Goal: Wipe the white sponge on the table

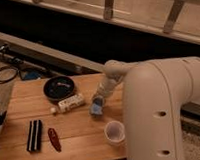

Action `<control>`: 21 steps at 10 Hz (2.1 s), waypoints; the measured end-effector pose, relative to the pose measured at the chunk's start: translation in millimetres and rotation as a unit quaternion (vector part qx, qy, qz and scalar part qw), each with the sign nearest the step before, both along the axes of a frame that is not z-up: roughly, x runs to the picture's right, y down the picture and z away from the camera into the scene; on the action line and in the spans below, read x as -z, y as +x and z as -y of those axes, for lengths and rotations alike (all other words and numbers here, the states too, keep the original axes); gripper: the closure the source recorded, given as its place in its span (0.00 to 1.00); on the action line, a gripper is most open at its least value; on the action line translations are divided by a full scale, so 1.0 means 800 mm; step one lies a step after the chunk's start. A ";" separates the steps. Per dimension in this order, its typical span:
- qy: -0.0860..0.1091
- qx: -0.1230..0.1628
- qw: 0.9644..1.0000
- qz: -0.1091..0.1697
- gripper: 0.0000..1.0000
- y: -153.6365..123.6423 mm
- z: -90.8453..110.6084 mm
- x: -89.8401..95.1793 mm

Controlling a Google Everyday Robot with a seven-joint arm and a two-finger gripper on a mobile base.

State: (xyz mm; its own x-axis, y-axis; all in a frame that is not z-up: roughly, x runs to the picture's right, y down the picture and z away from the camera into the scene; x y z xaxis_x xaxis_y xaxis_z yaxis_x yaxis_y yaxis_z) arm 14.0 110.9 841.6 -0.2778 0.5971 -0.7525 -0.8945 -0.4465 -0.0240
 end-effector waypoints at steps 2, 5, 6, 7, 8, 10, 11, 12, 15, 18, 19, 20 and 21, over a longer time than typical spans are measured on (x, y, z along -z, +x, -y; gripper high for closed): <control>-0.007 -0.015 1.000 -0.016 1.00 0.032 0.001 0.002; -0.004 -0.036 0.998 -0.044 1.00 0.068 0.032 -0.014; -0.001 -0.047 0.998 -0.047 1.00 0.079 0.042 -0.019; 0.005 -0.068 0.997 -0.042 1.00 0.092 0.053 -0.026; 0.008 -0.082 0.996 -0.037 1.00 0.100 0.055 -0.030; 0.012 -0.093 0.995 -0.018 1.00 0.089 0.056 -0.040; 0.014 -0.094 0.996 -0.003 1.00 0.074 0.056 -0.047; 0.015 -0.091 0.996 0.012 1.00 0.058 0.055 -0.051; 0.007 -0.080 0.996 0.049 1.00 0.017 0.039 -0.062; -0.017 -0.066 0.996 0.053 1.00 0.005 0.008 -0.058; -0.015 -0.070 0.996 0.047 1.00 0.009 0.007 -0.055; -0.020 -0.073 0.996 0.037 1.00 0.020 -0.001 -0.048; -0.019 -0.084 0.996 0.021 1.00 0.044 -0.007 -0.037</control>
